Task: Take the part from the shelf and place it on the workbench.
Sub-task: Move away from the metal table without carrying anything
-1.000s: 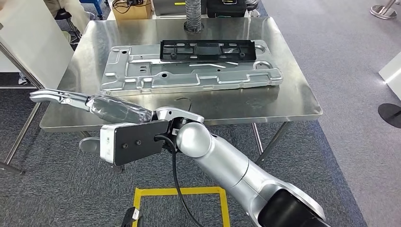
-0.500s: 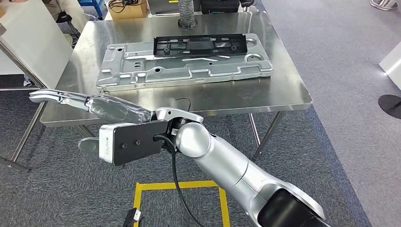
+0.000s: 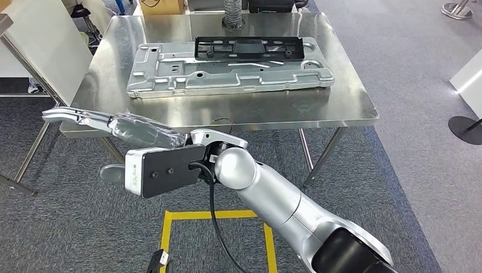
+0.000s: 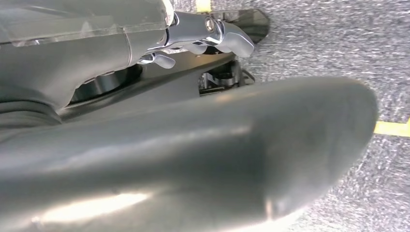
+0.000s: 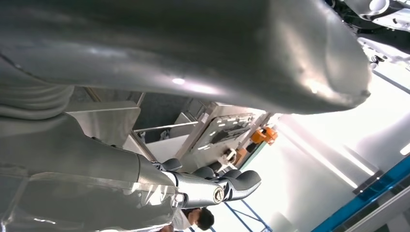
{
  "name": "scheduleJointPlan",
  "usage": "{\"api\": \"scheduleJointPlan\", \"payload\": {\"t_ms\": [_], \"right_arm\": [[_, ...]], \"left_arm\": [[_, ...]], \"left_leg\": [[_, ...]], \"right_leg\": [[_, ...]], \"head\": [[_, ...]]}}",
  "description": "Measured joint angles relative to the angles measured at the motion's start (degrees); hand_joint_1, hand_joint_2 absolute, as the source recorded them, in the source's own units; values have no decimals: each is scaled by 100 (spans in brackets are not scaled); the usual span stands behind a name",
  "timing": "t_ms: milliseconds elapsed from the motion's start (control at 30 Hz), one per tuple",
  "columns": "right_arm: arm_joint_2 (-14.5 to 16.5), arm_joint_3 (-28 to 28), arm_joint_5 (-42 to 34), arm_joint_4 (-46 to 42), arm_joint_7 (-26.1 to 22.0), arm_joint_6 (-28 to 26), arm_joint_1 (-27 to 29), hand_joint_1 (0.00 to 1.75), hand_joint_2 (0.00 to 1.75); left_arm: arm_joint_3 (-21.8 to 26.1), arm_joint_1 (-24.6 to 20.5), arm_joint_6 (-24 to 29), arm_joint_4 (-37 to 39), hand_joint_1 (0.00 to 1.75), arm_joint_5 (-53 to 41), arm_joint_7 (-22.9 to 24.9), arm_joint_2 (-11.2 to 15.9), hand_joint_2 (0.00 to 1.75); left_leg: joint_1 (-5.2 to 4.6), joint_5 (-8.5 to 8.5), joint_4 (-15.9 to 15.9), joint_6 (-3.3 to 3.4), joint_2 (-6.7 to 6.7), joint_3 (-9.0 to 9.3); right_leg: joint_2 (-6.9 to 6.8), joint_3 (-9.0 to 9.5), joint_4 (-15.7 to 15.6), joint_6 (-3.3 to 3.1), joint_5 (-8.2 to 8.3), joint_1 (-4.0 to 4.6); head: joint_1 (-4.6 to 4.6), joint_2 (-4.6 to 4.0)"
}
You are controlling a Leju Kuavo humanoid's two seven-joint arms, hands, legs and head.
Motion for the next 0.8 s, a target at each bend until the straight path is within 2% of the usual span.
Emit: {"api": "scheduleJointPlan", "payload": {"t_ms": [67, 100, 133, 233, 267, 300, 333, 400, 433, 467, 500, 567, 600, 633, 733, 767, 800], "right_arm": [[8, 1, -4, -6, 0, 1, -19, 0, 0], [15, 2, -6, -10, -1, 1, -31, 0, 0], [22, 2, -9, -15, -1, 1, -39, 0, 0], [34, 3, -17, -19, -1, -1, -45, 0, 0], [44, 4, -18, -19, 1, -1, -47, 0, 0], [57, 4, -19, -19, 2, -1, -52, 0, 0], [72, 6, -20, -18, 4, 1, -54, 0, 0], [89, 14, -22, -16, 12, 5, -52, 0, 0], [91, 19, -22, -14, 16, 7, -48, 0, 0], [92, 25, -23, -13, 21, 8, -46, 0, 0], [96, 28, -24, -13, 26, 8, -45, 0, 0], [111, 33, -25, -15, 34, 8, -52, 0, 0], [121, 33, -24, -16, 37, 7, -59, 0, 0], [132, 34, -24, -16, 40, 7, -68, 0, 0], [151, 38, -23, -16, 50, 7, -84, 0, 0], [153, 39, -22, -16, 52, 7, -86, 0, 0], [154, 39, -21, -16, 53, 7, -88, 0, 0]], "left_arm": [[0, 0, 1, 0, 0, 20, -10, -1, 0], [0, -1, 1, 0, 0, 26, -17, -1, 0], [1, -3, 1, 0, 0, 29, -24, -1, 0], [2, -2, 1, 0, 0, 46, -46, 2, 0], [3, 0, 1, 0, 0, 54, -53, 3, 0], [3, 2, 1, 0, 0, 59, -58, 4, 0], [4, 4, 1, 0, 0, 63, -62, 5, 0], [8, 9, 1, 0, 0, 68, -71, 9, 0], [10, 13, 1, 0, 0, 69, -76, 13, 0], [12, 18, 1, 0, 0, 71, -83, 17, 0], [14, 21, -1, 0, 0, 72, -89, 21, 0], [15, 16, -3, 0, 0, 72, -98, 27, 0], [15, 9, -4, 0, 0, 71, -102, 29, 0], [15, 5, -4, 0, 0, 70, -106, 30, 0], [15, 18, -7, 0, 0, 69, -110, 33, 0], [15, 20, -7, 0, 0, 68, -110, 33, 0], [15, 16, -7, 0, 0, 67, -110, 33, 0]], "left_leg": [[-8, 38, 19, -35, -9, -39], [-13, 57, 25, -62, -11, -53], [-15, 76, 26, -92, -10, -63], [-4, 120, 16, -196, -9, -88], [1, 47, 88, -228, -9, -122], [5, -87, 242, -256, -10, -186], [17, -308, 541, -282, -10, -298], [25, -746, 1299, -333, -9, -565], [28, -871, 1575, -350, -8, -636], [29, -876, 1620, -359, -8, -594], [30, -781, 1424, -359, -7, -425], [30, -534, 620, -334, -5, 100], [21, -455, 287, -297, -8, 288], [10, -425, 103, -256, -13, 376], [-5, -358, 49, -130, -22, 333], [2, -318, 38, -91, -18, 314], [11, -276, 24, -50, -12, 286]], "right_leg": [[2, 574, -899, -61, 271, 17], [4, 763, -1229, -97, 350, 31], [6, 851, -1400, -129, 381, 49], [2, 822, -1468, -225, 463, 59], [-6, 807, -1494, -265, 507, 46], [-14, 788, -1522, -300, 553, 30], [-24, 757, -1535, -323, 592, 23], [-29, 667, -1529, -342, 654, 27], [-31, 616, -1518, -340, 685, 30], [-32, 568, -1501, -333, 710, 30], [-31, 523, -1478, -323, 732, 28], [-30, 453, -1423, -291, 760, 28], [-28, 421, -1397, -266, 774, 36], [-29, 395, -1381, -236, 793, 45], [-28, 349, -1382, -137, 859, 54], [-22, 324, -1344, -104, 820, 47], [-16, 263, -1211, -73, 700, 39]], "head": [[-3, 0], [-2, 0], [-4, 0], [-5, 0], [-7, 0], [-11, 0], [-14, 0], [-20, 0], [-19, 0], [-20, 0], [-21, 0], [-22, 0], [-21, 0], [-19, 1], [-16, 1], [-15, 0], [-10, 0]]}}
